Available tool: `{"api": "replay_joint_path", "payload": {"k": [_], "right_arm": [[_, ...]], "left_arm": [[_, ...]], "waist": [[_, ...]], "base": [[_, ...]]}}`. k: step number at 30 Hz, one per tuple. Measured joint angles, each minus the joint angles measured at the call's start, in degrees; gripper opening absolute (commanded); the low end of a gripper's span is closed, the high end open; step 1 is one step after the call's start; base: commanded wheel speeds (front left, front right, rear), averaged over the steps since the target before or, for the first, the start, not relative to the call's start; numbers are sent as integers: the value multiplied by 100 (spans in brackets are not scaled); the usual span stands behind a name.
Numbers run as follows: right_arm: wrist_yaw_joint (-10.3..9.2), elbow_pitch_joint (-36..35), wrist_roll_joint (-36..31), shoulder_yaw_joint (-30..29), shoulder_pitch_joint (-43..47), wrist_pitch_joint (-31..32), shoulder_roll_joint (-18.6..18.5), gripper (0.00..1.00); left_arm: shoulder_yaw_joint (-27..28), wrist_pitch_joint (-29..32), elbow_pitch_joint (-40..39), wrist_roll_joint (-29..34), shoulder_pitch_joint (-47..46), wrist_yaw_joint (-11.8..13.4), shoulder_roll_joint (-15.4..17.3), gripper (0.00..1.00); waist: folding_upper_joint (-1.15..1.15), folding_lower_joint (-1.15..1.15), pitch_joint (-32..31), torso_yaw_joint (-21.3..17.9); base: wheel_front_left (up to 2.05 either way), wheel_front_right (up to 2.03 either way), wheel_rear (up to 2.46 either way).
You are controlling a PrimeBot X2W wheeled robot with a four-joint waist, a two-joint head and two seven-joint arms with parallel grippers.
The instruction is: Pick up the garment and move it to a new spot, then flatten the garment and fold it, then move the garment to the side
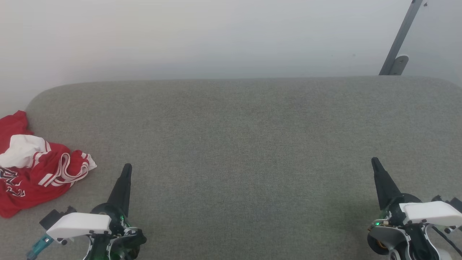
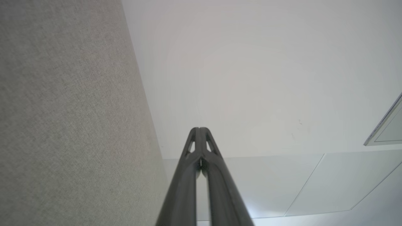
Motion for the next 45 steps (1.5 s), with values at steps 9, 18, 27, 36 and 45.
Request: {"api": "replay_joint_path", "payload": {"k": [9,18,27,36,45], "right_arm": [[0,0,0,-1,0,0,0,0],[0,0,0,0,0,1,0,0],[0,0,0,0,0,1,0,0],[-1,205,-1,10,198,0,25,100],[-15,233,-14,189,313,-120,36,100]], "left_arm": [[0,0,0,0,0,0,0,0],[0,0,0,0,0,0,0,0],[0,0,0,0,0,0,0,0],[-13,-1,212,1,170,8,-34,100],[-88,-120,157,0,308,15,-54,100]], "waist": [[0,0,0,0],[0,0,0,0],[0,0,0,0],[0,0,0,0],[0,0,-55,-15]], "base": [[0,0,0],[0,0,0],[0,0,0],[0,0,0],[0,0,0]]}}
